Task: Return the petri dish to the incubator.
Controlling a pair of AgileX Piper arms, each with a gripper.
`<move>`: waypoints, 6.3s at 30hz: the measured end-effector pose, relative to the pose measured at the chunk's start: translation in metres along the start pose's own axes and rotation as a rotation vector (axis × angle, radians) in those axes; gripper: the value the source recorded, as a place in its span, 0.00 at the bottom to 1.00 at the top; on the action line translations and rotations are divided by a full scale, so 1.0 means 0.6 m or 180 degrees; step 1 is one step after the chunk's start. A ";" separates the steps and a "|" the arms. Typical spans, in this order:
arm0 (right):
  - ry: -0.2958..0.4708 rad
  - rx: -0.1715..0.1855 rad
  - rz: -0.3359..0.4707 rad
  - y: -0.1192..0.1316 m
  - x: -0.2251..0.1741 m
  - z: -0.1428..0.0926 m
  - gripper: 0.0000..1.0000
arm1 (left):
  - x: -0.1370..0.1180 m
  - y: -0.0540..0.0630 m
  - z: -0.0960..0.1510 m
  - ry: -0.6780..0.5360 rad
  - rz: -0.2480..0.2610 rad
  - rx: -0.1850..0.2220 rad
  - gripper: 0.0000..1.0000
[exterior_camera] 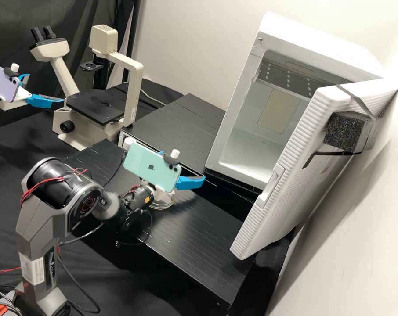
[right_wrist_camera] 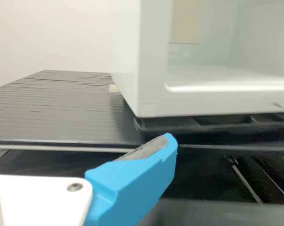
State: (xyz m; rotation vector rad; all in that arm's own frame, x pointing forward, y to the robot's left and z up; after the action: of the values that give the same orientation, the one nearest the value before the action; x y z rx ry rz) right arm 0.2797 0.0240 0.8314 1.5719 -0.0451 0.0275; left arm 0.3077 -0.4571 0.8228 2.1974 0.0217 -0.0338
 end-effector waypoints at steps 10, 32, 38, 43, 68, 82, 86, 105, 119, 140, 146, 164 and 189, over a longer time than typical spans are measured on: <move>0.0250 0.0167 0.0312 0.014 -0.135 0.011 1.00 | 0.000 0.000 0.000 0.0000 0.0000 0.0000 1.00; 0.0239 0.0010 -0.0487 -0.002 -0.189 0.061 1.00 | 0.000 0.000 0.000 0.0000 0.0000 0.0000 1.00; 0.0242 0.0073 -0.0586 -0.016 -0.180 0.066 1.00 | 0.000 0.000 0.000 0.0000 0.0000 0.0000 1.00; 0.0252 0.0072 -0.0546 -0.022 -0.173 0.066 0.00 | 0.000 0.000 0.000 0.0000 0.0000 0.0000 1.00; 0.0221 0.0065 -0.0455 -0.024 -0.168 0.065 0.00 | 0.000 0.000 0.000 0.0000 0.0000 0.0000 1.00; 0.0234 -0.0191 -0.0402 -0.024 -0.168 0.056 0.00 | 0.000 0.000 0.000 0.0000 0.0000 0.0000 1.00; 0.0225 -0.0221 -0.0412 -0.029 -0.166 0.056 0.00 | 0.000 0.000 0.000 0.0000 0.0000 0.0000 1.00; 0.0210 -0.0155 0.0011 0.028 -0.198 0.052 0.00 | 0.000 0.000 0.000 0.0000 0.0000 0.0000 1.00; 0.0037 0.0005 0.0391 0.073 -0.159 0.071 0.00 | 0.000 0.000 0.000 0.0000 0.0000 0.0000 1.00; 0.0026 -0.0061 0.0833 0.203 0.079 0.094 0.00 | 0.000 0.000 0.000 0.0000 0.0000 0.0000 1.00; 0.0003 -0.0105 0.0837 0.221 0.119 0.099 0.00 | 0.000 0.000 0.000 0.0000 0.0000 0.0000 1.00; -0.0153 0.0029 0.0708 0.257 0.216 0.127 0.00 | 0.000 0.000 0.000 0.0000 0.0000 0.0000 1.00; -0.0227 0.0039 0.0397 0.225 0.331 0.118 0.00 | 0.000 0.000 0.000 0.0000 0.0000 0.0000 1.00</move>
State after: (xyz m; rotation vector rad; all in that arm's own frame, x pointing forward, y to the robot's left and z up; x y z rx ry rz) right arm 0.4709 -0.0489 0.9750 1.5803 -0.1993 0.0699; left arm 0.3077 -0.4571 0.8228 2.1974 0.0217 -0.0338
